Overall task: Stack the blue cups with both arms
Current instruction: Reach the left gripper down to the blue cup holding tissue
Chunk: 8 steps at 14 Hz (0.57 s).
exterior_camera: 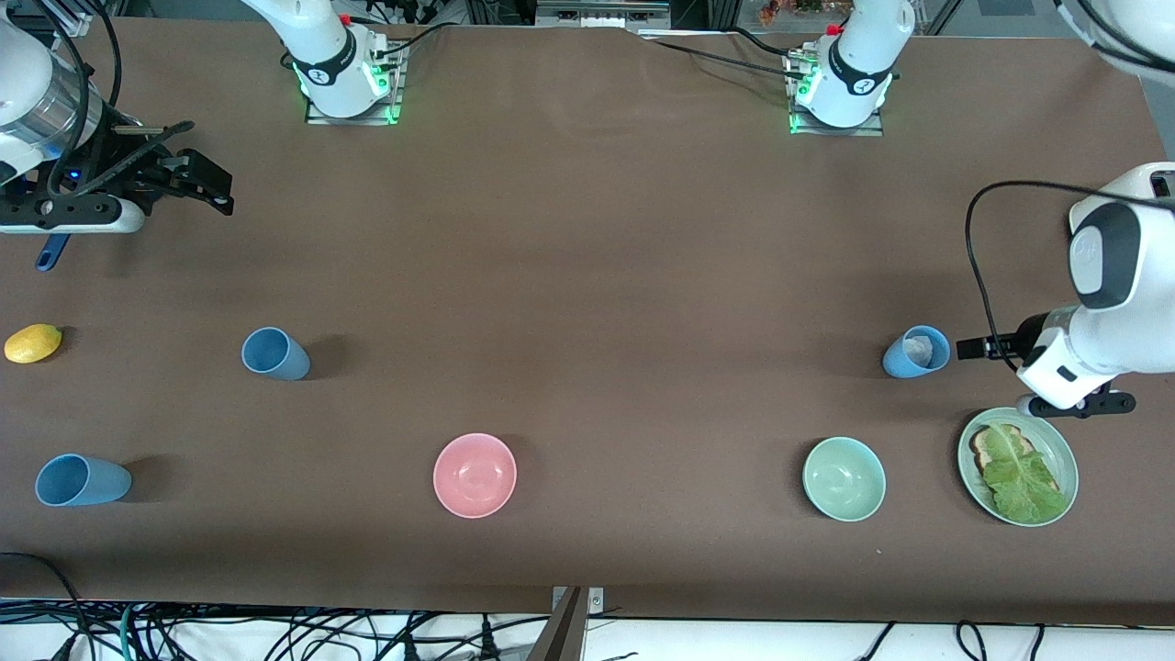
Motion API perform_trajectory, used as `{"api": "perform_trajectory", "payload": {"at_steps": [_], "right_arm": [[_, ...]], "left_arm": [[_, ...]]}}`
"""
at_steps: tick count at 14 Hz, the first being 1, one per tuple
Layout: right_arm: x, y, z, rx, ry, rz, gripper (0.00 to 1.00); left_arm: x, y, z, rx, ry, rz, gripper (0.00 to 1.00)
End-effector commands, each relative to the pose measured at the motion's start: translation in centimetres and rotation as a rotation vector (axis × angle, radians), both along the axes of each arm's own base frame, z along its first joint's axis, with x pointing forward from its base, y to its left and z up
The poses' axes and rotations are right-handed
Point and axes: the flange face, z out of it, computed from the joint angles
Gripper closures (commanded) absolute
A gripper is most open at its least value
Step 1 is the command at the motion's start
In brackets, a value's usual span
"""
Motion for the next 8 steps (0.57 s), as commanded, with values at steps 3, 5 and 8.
{"api": "perform_trajectory", "payload": {"at_steps": [3, 5, 8], "right_arm": [[0.2, 0.1, 0.5, 0.013, 0.007, -0.006, 0.0], [0.2, 0.1, 0.4, 0.013, 0.01, -0.004, 0.0], [0.3, 0.1, 0.0, 0.012, 0.016, -0.006, 0.0]], "left_arm": [[-0.4, 0.5, -3.9, -0.005, 0.038, -0.018, 0.0], [-0.9, 0.4, -5.7, -0.009, 0.021, -0.024, 0.0], [-2.3, 0.6, -7.8, -0.046, 0.022, 0.01, 0.0]]}}
